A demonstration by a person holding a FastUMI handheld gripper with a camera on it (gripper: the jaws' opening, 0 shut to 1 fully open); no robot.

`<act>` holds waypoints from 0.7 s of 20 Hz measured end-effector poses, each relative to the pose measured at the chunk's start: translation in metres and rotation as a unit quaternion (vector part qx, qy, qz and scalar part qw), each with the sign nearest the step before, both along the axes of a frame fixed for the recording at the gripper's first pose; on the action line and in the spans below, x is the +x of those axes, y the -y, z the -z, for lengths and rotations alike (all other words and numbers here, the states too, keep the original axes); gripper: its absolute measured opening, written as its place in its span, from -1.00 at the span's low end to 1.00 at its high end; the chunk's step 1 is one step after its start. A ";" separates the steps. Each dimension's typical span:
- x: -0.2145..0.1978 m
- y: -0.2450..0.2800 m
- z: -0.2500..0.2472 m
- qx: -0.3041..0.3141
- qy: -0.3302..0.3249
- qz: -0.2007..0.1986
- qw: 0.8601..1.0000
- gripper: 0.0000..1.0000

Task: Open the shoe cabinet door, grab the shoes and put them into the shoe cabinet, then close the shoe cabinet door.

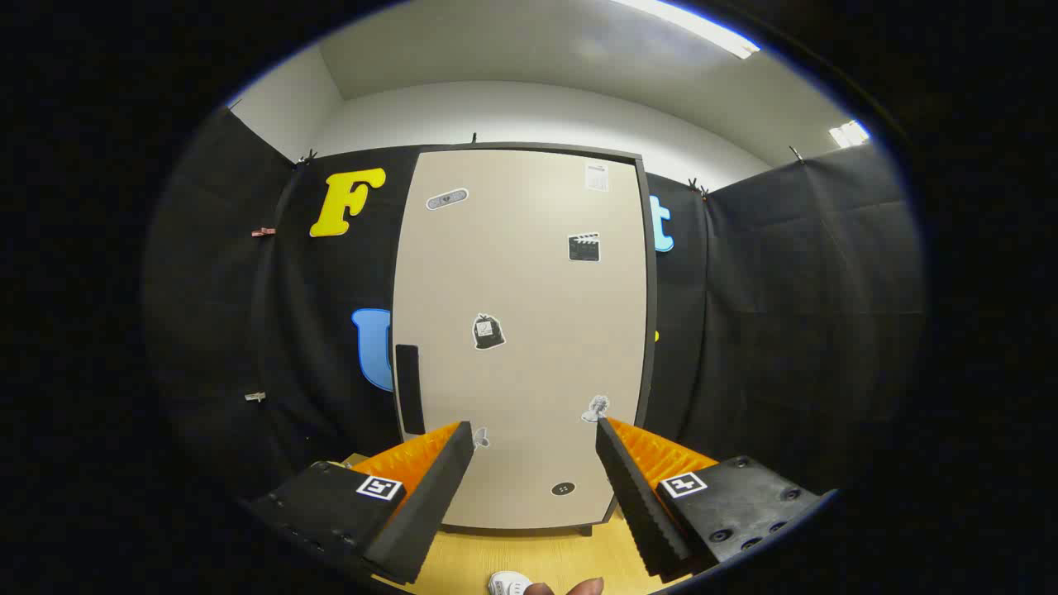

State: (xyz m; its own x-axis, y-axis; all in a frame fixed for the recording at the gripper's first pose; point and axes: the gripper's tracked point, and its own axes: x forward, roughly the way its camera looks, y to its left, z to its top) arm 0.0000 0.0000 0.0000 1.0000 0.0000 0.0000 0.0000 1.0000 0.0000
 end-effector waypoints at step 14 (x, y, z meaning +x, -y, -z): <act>0.002 -0.011 -0.005 -0.001 0.009 -0.002 1.000 0.94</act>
